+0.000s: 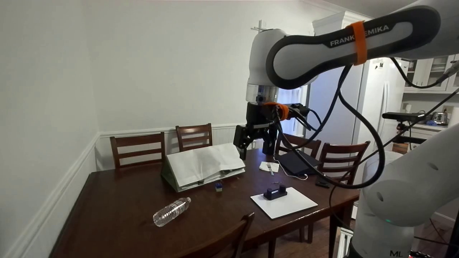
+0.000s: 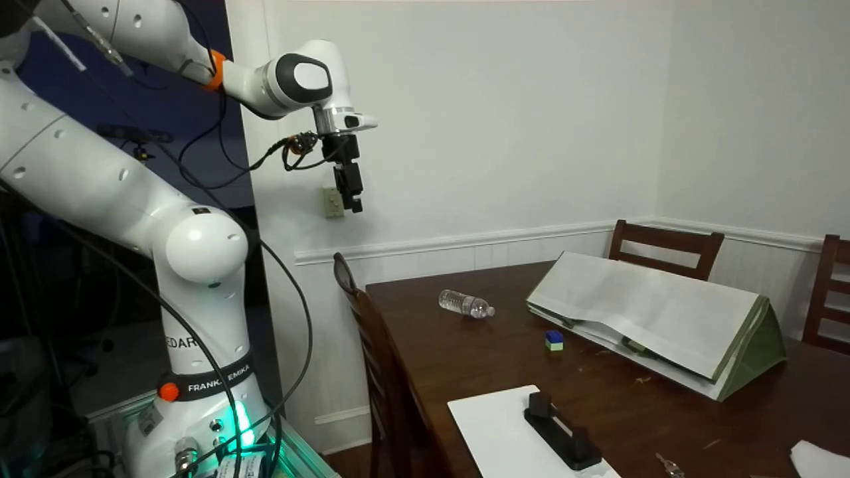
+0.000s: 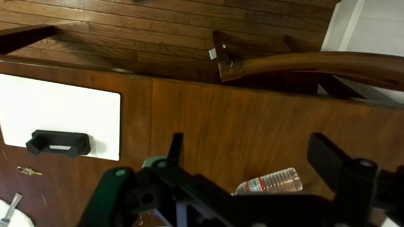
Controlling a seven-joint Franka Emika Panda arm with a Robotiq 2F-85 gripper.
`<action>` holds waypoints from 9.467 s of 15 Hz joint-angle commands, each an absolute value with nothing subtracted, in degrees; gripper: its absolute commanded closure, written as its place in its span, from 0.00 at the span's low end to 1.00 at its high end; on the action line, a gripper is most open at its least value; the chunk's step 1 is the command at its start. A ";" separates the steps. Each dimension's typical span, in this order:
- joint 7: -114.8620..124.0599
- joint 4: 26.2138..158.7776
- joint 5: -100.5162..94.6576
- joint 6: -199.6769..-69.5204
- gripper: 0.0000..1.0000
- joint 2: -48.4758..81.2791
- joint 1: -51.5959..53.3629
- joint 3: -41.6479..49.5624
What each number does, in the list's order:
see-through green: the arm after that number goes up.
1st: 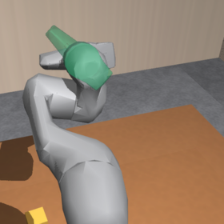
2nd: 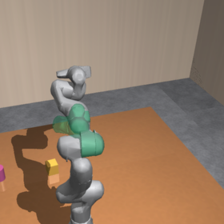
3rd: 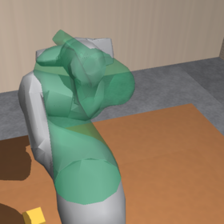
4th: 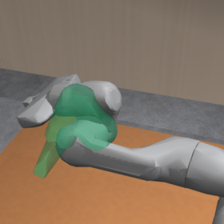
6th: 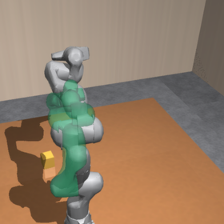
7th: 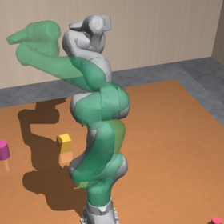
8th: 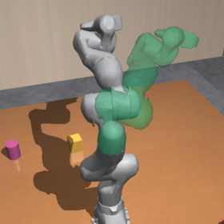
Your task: Unplug from the white cable from the black laptop
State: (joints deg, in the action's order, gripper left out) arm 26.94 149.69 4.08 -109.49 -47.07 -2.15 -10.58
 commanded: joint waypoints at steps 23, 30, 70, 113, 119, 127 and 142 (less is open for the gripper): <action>0.74 134.34 -10.54 -141.17 0.00 -10.24 -18.55 16.00; 0.81 133.66 -10.45 -141.16 0.00 -9.55 -18.49 16.02; 2.14 127.06 0.57 -139.62 0.00 2.09 -22.43 22.76; -30.19 86.72 19.31 -141.38 0.00 43.35 -55.06 11.56; -28.02 88.24 16.69 -141.84 0.00 42.53 -56.30 9.80; -24.91 82.48 15.33 -142.42 0.00 48.39 -57.72 9.20; -22.46 54.47 10.77 -137.36 0.00 69.09 -65.60 5.08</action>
